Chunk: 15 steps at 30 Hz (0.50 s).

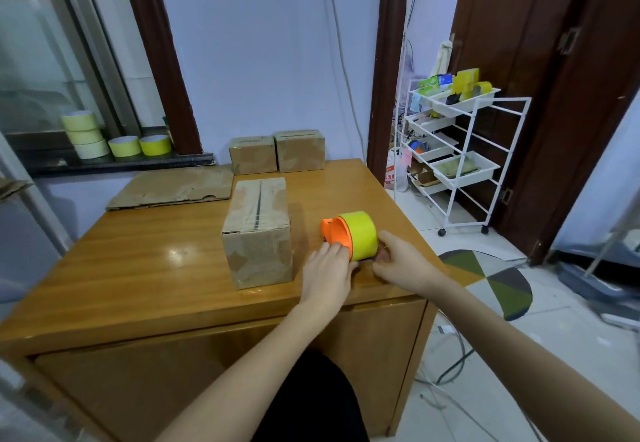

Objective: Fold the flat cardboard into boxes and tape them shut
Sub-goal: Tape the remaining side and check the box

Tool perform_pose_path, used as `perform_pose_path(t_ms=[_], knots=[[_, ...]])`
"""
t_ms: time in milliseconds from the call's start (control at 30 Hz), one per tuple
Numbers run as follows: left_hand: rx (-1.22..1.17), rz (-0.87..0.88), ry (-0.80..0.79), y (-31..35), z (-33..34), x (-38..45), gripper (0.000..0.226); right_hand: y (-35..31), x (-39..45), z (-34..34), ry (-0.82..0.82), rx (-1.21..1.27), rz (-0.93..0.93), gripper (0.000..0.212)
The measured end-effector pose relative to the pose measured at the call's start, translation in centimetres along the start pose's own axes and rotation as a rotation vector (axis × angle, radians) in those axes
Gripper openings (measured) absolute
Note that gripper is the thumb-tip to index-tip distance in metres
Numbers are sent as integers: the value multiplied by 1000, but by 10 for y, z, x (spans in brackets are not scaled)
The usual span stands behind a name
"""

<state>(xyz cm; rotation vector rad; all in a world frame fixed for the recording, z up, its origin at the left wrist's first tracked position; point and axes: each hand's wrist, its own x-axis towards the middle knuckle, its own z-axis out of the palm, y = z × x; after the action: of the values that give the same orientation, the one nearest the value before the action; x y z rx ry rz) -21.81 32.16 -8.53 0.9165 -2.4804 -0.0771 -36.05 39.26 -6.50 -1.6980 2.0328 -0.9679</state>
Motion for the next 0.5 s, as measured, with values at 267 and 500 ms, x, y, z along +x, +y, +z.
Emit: perform_pose_path(t_ms=[267, 500], knots=[[-334, -10, 159, 20, -53, 12, 23, -10, -11, -6, 254, 216, -336, 79], [-730, -47, 160, 16, -104, 30, 30, -50, -14, -22, 314, 160, -577, 86]])
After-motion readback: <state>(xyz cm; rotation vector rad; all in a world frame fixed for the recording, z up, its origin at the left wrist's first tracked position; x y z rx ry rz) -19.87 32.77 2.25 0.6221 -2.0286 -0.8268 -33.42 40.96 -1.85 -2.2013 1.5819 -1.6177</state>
